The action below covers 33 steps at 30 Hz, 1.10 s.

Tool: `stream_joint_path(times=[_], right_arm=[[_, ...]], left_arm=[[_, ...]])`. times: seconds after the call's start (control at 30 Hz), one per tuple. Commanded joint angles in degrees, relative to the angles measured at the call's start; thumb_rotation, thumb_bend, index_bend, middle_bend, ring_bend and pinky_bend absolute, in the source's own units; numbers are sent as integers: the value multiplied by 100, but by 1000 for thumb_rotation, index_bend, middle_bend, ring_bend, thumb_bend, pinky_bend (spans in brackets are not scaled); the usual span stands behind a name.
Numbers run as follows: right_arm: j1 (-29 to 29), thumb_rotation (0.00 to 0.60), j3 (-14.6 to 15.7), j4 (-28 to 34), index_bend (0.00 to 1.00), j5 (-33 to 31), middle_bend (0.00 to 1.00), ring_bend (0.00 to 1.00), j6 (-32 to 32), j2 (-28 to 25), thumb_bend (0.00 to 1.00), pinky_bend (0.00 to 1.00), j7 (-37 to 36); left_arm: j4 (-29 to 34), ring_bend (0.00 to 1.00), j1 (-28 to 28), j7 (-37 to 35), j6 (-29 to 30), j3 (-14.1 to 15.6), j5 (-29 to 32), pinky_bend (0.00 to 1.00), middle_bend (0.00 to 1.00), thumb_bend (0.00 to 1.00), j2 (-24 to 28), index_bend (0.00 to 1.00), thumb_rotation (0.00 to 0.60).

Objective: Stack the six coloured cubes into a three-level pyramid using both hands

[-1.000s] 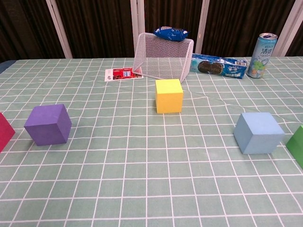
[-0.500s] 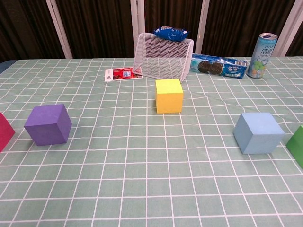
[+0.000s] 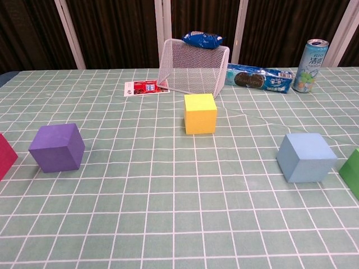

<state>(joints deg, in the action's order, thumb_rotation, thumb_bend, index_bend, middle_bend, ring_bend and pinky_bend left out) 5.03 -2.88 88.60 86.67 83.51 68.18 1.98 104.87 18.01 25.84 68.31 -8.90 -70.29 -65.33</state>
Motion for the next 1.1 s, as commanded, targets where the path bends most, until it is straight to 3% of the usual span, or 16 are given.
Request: stream_joint_path(times=[0.03, 0.43, 1.1], right_arm=[[-3, 600, 3, 6, 0, -9, 0, 0, -9, -19, 243, 0, -58], [-39, 600, 33, 20, 0, -21, 0, 0, -14, -98, 243, 0, -257], [-50, 600, 52, 11, 0, -42, 0, 0, -47, -86, 242, 0, -323]], left_arm=[[202, 0, 409, 569, -319, -228, 665, 48, 185, 65, -245, 0, 600], [-38, 0, 1142, 1464, -543, -338, 1893, 63, 233, 102, -1023, 0, 600], [-485, 0, 1637, 1740, -540, -181, 2569, 63, 292, 186, -1554, 0, 600]])
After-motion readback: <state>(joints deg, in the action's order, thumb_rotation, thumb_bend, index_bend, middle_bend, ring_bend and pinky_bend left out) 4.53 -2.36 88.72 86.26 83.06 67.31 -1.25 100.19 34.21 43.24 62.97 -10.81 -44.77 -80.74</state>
